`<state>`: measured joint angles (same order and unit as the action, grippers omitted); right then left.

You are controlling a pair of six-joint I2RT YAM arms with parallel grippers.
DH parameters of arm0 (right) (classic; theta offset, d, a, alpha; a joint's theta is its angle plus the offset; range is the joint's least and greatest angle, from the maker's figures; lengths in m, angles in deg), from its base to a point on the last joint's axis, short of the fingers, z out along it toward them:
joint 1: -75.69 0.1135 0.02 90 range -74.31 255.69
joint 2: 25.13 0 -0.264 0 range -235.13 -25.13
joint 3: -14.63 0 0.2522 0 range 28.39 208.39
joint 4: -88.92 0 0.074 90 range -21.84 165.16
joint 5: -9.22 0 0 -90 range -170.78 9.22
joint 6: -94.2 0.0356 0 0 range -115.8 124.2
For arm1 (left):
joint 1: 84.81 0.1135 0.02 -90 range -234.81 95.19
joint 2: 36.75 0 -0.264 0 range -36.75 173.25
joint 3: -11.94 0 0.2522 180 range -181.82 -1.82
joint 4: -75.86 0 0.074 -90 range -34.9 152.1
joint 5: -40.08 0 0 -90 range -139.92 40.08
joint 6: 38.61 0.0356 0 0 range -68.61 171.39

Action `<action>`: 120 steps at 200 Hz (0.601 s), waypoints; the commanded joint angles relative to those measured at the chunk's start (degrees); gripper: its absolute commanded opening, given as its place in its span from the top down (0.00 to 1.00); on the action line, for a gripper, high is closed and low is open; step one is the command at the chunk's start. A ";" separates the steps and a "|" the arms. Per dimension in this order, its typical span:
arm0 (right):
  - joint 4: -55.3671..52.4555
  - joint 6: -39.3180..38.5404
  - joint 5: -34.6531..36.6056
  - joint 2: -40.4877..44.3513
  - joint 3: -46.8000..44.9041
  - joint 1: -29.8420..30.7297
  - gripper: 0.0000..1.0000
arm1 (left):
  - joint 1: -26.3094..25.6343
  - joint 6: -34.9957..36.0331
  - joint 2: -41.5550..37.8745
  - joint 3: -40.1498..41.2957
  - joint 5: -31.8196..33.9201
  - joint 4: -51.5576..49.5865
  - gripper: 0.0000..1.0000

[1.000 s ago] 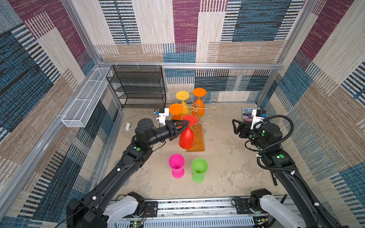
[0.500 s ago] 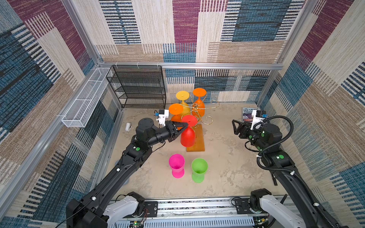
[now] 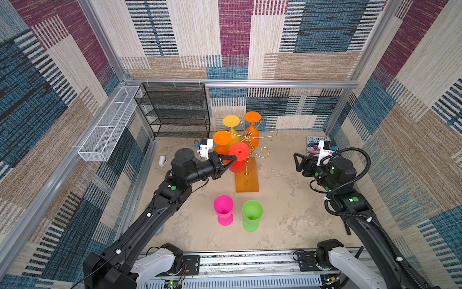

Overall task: Take the wine glass off the wine glass rack
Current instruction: Pick up the wine glass from the wine glass rack.

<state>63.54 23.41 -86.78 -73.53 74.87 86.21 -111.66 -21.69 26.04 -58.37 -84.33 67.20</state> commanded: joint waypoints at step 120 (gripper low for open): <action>2.52 -0.20 -0.68 0.41 -0.25 -0.24 0.21 | 1.01 -2.42 -1.09 -2.58 3.80 -1.59 1.00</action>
<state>63.72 23.43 -86.82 -73.43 74.76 86.06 -110.74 -23.44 24.70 -59.99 -81.76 65.25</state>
